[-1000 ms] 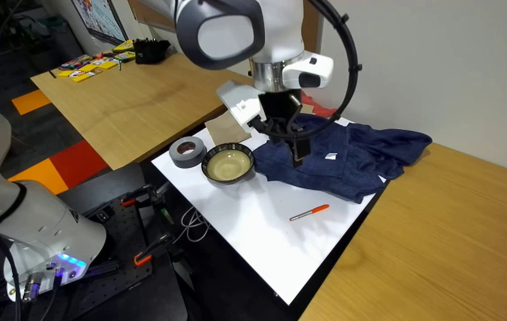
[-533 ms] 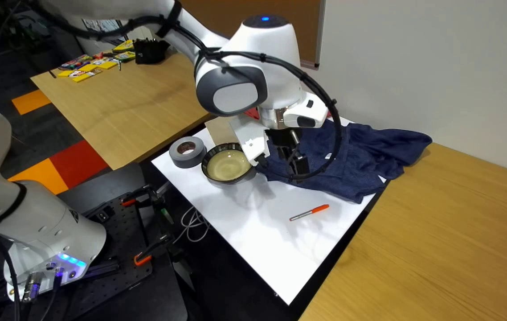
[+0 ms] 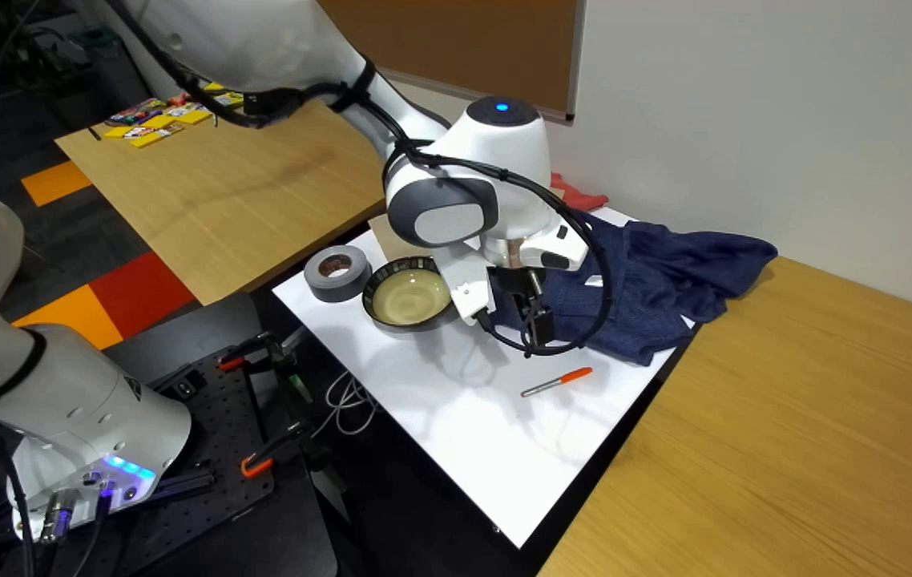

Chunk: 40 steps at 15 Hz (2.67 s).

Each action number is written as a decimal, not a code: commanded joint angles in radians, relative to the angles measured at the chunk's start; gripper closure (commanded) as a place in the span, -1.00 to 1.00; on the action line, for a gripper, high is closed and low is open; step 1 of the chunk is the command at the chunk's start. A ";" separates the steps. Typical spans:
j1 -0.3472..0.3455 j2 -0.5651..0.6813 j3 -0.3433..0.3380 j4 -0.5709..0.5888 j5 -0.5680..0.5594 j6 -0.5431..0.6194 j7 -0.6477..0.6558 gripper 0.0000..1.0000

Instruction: Put the marker in the bowl

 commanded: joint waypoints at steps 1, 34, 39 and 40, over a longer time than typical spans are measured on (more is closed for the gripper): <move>-0.038 0.094 0.030 0.094 0.013 -0.011 -0.001 -1.00; -0.097 0.550 0.044 0.569 -0.009 -0.204 0.017 -0.31; -0.096 0.559 0.040 0.587 -0.011 -0.215 0.021 0.44; -0.096 0.559 0.040 0.590 -0.011 -0.217 0.021 0.62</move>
